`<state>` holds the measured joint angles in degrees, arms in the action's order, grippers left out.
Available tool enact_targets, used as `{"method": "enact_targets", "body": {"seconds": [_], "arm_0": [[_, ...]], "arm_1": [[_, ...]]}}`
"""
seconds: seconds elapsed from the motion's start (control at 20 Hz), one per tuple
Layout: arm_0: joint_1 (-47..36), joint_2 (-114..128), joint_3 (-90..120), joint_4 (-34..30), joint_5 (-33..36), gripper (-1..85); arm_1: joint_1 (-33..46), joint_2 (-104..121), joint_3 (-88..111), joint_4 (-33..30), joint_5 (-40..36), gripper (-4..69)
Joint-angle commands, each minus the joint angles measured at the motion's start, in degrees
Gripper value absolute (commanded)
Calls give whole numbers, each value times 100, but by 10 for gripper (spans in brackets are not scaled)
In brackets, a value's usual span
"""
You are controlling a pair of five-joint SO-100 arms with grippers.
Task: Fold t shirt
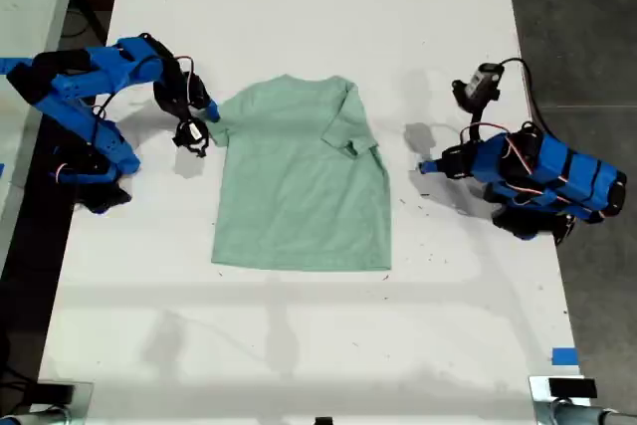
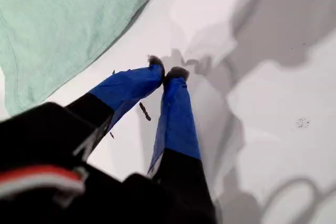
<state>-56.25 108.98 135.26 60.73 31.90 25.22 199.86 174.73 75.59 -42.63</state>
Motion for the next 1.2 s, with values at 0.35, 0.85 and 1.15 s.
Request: {"method": "enact_targets", "body": {"seconds": [0.35, 0.85, 1.15], "arm_0": [[334, 88, 88, -53, -422, -2], [2505, -765, -4878, 1978, -1380, -3], [3384, -1696, -6021, 1257, -1468, -3]], "arm_1": [[-9, 70, 360, 9, -105, 39], [-9, 70, 360, 9, -105, 39], [-9, 70, 360, 9, -105, 39]]}}
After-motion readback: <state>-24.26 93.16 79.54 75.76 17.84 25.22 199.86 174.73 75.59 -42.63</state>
